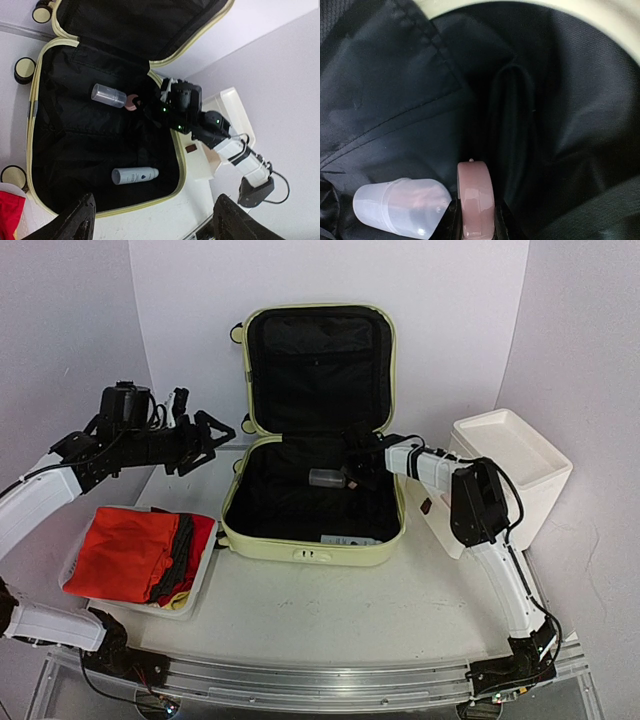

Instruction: Open, take out, and arrange the luggage

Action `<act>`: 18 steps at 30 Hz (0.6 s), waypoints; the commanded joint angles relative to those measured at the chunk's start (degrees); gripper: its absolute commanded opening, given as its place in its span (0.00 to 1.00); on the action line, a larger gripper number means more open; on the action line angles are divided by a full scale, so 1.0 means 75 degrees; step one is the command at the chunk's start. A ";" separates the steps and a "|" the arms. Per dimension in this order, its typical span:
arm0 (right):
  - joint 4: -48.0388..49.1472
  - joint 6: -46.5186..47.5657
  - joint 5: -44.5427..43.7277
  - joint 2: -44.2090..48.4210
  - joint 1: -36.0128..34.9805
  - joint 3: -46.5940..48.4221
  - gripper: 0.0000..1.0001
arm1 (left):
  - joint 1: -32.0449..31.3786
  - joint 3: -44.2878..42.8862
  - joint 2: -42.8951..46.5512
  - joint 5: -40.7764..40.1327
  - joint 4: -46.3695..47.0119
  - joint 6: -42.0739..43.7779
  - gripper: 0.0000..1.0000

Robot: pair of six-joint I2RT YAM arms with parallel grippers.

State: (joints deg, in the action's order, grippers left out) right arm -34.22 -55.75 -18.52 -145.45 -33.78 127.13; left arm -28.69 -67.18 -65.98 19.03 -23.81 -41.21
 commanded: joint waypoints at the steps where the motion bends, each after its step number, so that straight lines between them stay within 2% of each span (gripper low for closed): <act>1: 0.0342 0.0381 -0.0570 0.1477 -0.0066 -0.0738 0.17 | 0.0016 -0.0415 0.0658 -0.0952 0.0620 -0.1410 0.84; 4: 0.0486 0.0520 -0.0730 0.2065 -0.0067 -0.1312 0.16 | 0.0013 -0.0390 0.0889 -0.1219 0.0580 -0.1549 0.86; 11: 0.0590 0.0744 -0.0964 0.3137 -0.0081 -0.2049 0.13 | 0.0037 -0.0160 0.1349 -0.1307 0.0213 -0.1665 0.99; 18: 0.0630 0.1092 -0.1028 0.3757 -0.0085 -0.2294 0.13 | 0.0038 -0.0036 0.1391 -0.1048 0.0354 -0.1755 1.00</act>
State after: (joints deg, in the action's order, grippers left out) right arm -31.53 -49.91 -24.36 -121.97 -34.06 110.93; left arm -28.67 -67.11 -55.86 10.35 -22.94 -53.76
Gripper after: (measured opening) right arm 0.189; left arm 0.994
